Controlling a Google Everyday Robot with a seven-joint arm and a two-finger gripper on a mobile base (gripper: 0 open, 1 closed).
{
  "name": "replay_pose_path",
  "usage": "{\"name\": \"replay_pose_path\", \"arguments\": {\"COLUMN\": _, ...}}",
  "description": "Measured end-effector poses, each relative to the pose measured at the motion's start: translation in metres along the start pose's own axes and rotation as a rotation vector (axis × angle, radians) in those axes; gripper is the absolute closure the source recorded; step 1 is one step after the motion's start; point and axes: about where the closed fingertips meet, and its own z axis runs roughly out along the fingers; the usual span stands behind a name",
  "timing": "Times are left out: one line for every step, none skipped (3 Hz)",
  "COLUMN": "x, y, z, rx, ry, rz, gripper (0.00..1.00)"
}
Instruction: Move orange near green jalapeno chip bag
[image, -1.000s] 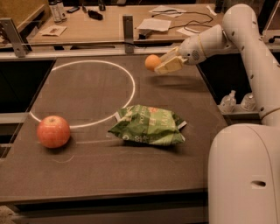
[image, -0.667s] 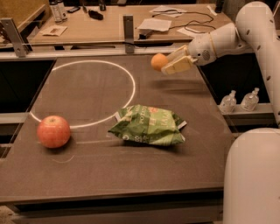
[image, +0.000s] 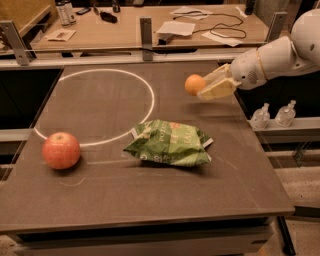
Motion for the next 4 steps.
{"name": "replay_pose_path", "arguments": {"x": 0.030, "y": 0.030, "z": 0.001, "rx": -0.015, "ry": 0.058, "rz": 0.027, "gripper": 1.00}}
{"name": "replay_pose_path", "arguments": {"x": 0.048, "y": 0.050, "z": 0.002, "rx": -0.034, "ry": 0.099, "rz": 0.025, "gripper": 1.00}}
{"name": "replay_pose_path", "arguments": {"x": 0.056, "y": 0.062, "z": 0.000, "rx": -0.055, "ry": 0.113, "rz": 0.025, "gripper": 1.00}}
{"name": "replay_pose_path", "arguments": {"x": 0.062, "y": 0.074, "z": -0.005, "rx": -0.092, "ry": 0.130, "rz": 0.002, "gripper": 1.00}}
